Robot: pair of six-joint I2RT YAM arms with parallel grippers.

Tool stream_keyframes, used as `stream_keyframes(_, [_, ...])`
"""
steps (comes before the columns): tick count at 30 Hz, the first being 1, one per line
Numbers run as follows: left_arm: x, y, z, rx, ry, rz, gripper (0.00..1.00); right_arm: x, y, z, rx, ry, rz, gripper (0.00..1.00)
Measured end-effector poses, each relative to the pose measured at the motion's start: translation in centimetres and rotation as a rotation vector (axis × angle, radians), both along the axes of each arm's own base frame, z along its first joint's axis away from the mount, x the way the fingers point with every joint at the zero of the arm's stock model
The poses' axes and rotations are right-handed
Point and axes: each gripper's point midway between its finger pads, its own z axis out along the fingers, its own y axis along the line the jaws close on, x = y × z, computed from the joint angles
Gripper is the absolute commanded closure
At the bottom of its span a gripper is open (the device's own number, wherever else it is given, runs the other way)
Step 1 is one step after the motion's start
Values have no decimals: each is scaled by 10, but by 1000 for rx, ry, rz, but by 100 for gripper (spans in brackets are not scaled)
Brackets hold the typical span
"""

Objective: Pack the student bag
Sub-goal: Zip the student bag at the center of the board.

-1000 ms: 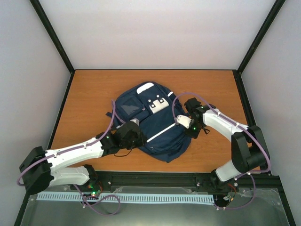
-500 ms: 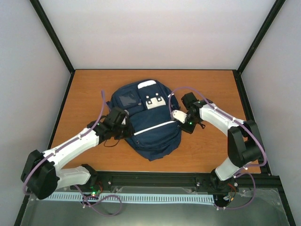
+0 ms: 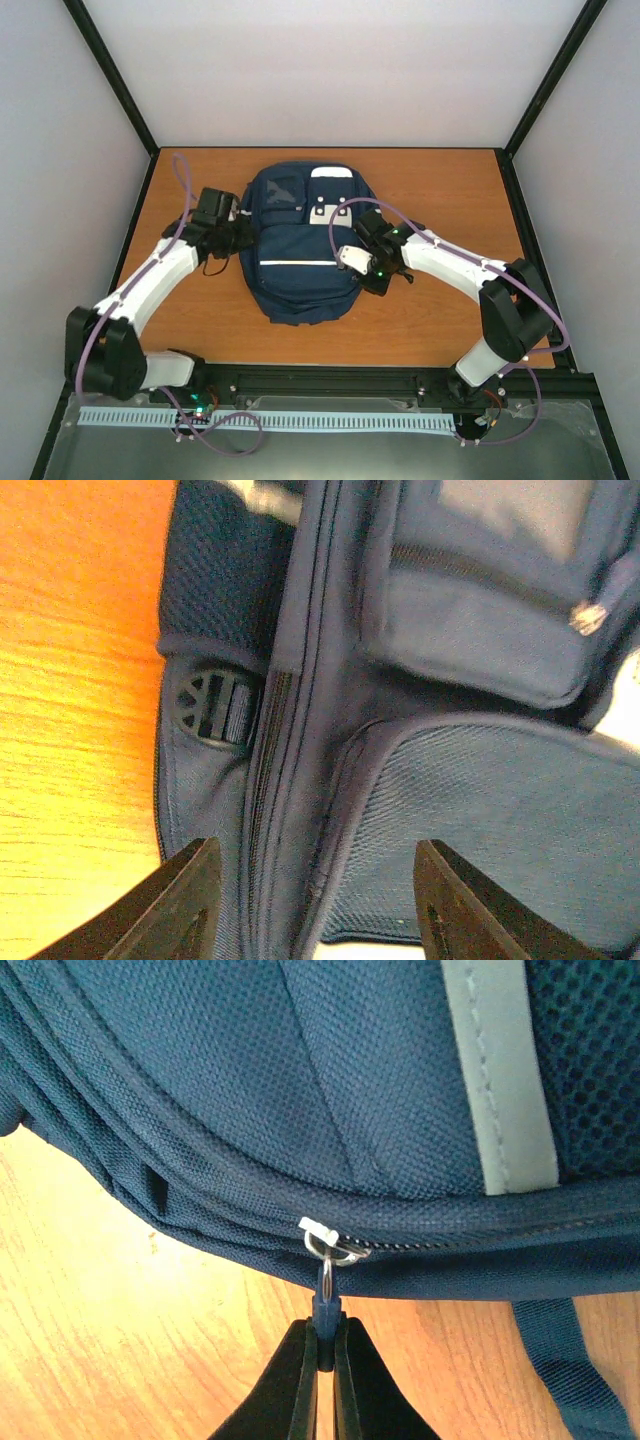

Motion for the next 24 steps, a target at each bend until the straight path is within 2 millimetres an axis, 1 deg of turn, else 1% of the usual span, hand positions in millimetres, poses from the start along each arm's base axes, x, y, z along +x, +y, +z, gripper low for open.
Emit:
stream_keyframes(2, [1,5,21,-6,-60,21,43,-2,0,0,1,11,-12,97])
stream_keyframes(4, [-7,6,47,-43,-125,33,43,-2,0,0,3,15,-20,97])
stream_keyframes(5, [-12,6,56,-63,-150,35,41,-2,0,0,4,16,-24,97])
stream_keyframes(6, [-17,3,65,-93,-174,30,41,-3,1,0,5,17,-27,97])
stream_keyframes(7, [-24,0,70,-118,-186,22,41,-3,1,0,6,18,-30,97])
stream_keyframes(8, [-30,-3,70,-139,-187,17,41,-3,1,0,6,19,-33,97])
stream_keyframes(9, [-37,-8,67,-160,-179,4,41,-3,1,0,6,19,-34,97])
stream_keyframes(10, [-46,-14,57,-178,-149,-7,41,-3,1,0,7,20,-34,97])
stream_keyframes(11, [-54,-24,50,-190,-122,-37,41,-3,1,0,7,20,-36,97])
stream_keyframes(14, [-81,-50,17,-237,-15,-92,39,-3,1,0,9,22,-38,97])
stream_keyframes(17, [-104,-71,-4,-267,59,-128,38,-3,1,0,9,23,-41,97])
stream_keyframes(21, [-115,-99,-11,-339,84,-140,36,-3,1,0,9,25,-48,97])
stream_keyframes(24, [-116,-111,-16,-385,91,-123,35,-3,1,0,9,27,-51,97])
